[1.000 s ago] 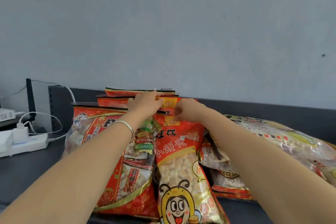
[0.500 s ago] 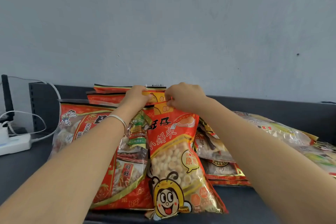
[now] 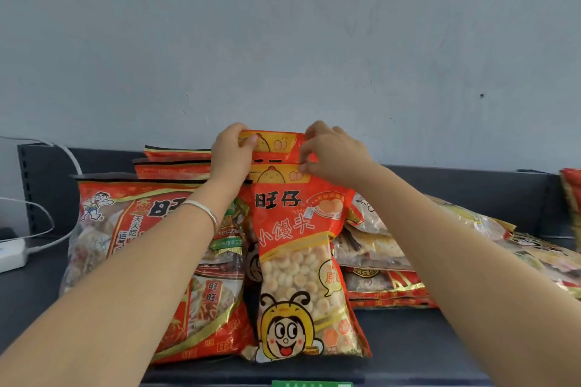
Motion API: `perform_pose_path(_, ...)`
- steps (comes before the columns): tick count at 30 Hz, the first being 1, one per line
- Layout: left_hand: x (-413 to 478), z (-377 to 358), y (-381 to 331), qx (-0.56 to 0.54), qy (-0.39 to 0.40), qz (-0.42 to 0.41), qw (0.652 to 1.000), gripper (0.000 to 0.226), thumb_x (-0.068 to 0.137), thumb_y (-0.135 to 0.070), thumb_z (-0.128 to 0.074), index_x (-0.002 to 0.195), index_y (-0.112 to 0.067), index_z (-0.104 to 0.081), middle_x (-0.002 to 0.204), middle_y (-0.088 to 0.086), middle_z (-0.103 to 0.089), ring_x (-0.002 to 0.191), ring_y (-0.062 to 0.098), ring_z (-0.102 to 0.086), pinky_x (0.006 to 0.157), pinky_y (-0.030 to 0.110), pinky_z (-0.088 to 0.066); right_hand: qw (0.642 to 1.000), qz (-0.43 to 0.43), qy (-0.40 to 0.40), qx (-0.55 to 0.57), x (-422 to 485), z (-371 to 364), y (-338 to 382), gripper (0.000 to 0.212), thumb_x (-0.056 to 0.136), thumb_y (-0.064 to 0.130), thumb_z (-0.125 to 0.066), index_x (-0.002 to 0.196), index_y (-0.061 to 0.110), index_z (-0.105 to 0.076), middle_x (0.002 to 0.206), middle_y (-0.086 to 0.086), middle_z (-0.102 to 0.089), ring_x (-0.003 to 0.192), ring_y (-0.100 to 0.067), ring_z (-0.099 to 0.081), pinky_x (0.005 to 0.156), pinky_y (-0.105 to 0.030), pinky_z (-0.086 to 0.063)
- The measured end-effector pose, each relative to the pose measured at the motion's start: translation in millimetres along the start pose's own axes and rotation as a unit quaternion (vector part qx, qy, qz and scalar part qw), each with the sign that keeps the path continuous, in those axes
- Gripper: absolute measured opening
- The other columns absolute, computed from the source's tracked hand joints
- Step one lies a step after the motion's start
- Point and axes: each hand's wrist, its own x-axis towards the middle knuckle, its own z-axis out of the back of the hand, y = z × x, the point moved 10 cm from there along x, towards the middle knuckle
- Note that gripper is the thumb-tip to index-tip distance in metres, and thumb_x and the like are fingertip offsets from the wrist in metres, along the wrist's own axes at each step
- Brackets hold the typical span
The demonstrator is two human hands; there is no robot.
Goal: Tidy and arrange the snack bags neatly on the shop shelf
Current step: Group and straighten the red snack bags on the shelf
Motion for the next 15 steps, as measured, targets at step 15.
perform_pose_path(15, -20.0, 4.5, -2.8, -0.121, 0.028, -0.02, 0.992, 0.013, 0.095, -0.019, -0.053, 0.082, -0.018, -0.057, 0.082, -0.003, -0.059, 0.082, 0.014, -0.057, 0.077, 0.035, -0.049, 0.997, 0.016, -0.052, 0.051, -10.1, 4.5, 17.1, 0.019, 0.095, 0.025, -0.052, 0.104, 0.019, -0.069, 0.102, 0.003, -0.068, 0.093, -0.018, -0.06, 0.061, -0.026, -0.037)
